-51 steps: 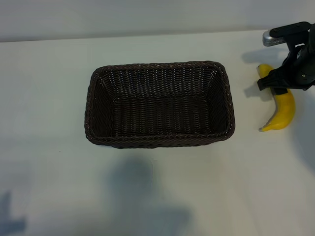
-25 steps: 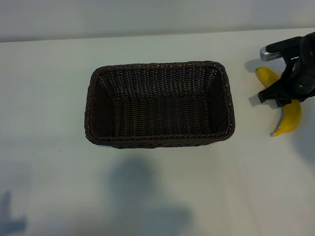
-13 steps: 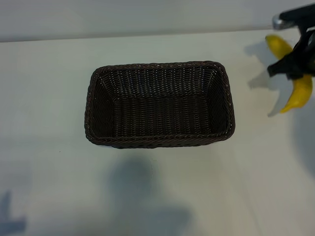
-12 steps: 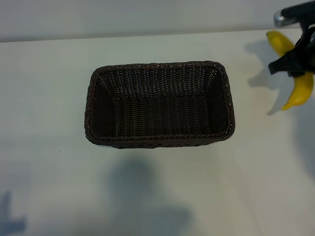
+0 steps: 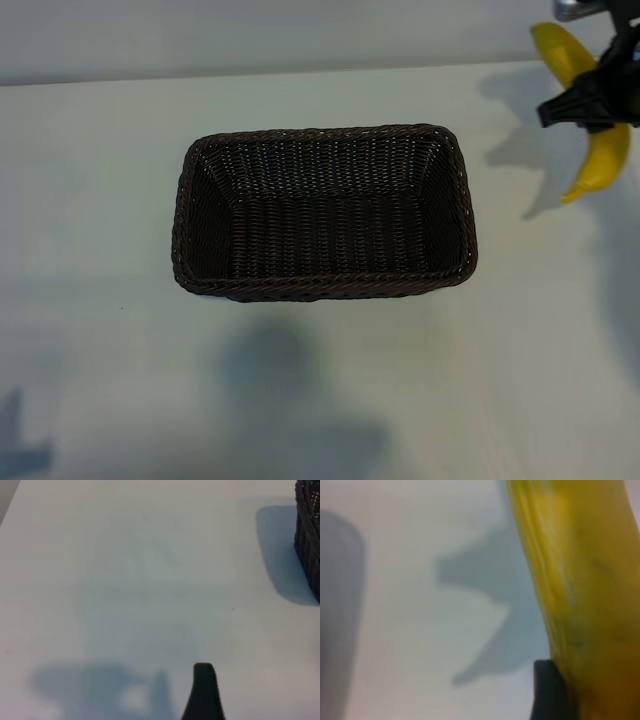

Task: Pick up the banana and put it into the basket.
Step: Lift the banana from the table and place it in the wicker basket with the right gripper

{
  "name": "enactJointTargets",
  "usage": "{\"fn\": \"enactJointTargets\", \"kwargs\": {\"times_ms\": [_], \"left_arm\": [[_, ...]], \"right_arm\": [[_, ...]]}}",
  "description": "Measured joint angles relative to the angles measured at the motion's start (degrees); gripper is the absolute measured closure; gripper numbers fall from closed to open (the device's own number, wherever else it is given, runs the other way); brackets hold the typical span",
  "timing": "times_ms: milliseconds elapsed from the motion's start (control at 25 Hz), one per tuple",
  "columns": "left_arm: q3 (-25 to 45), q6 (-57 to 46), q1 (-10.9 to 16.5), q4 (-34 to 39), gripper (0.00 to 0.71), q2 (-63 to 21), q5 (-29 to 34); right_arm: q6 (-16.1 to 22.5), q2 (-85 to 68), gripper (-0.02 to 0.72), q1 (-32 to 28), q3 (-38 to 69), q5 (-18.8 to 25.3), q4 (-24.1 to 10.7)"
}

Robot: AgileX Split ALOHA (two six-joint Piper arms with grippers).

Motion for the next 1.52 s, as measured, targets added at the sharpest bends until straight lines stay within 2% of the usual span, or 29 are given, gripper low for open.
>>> {"fn": "enactJointTargets", "kwargs": {"times_ms": [320,720,880,1040,1160,1280,1360,1520], "left_arm": [[0.05,0.00,0.00,0.00,0.127,0.00,0.00],[0.11,0.00,0.00,0.00,0.127,0.00,0.00],[0.11,0.00,0.00,0.00,0.127,0.00,0.00],[0.11,0.00,0.00,0.00,0.127,0.00,0.00],[0.11,0.00,0.00,0.00,0.127,0.00,0.00],[0.11,0.00,0.00,0.00,0.127,0.00,0.00],[0.11,0.00,0.00,0.00,0.127,0.00,0.00],[0.11,0.00,0.00,0.00,0.127,0.00,0.00]], "right_arm": [[-0.62,-3.11,0.275,9.22,0.00,-4.14,1.49],[-6.58,-3.26,0.275,22.12,0.00,-10.87,2.86],[-7.70,-3.26,0.275,24.46,0.00,-13.71,2.99],[-9.46,-3.26,0.275,24.64,0.00,-14.68,2.96],[-12.93,-3.20,0.275,24.64,0.00,-15.01,3.07],[-17.26,-2.32,0.275,24.64,0.00,-14.90,4.96],[-21.33,-1.64,0.275,24.64,0.00,-14.69,7.76],[-33.70,-0.87,0.275,24.64,0.00,-13.60,16.17]]}}
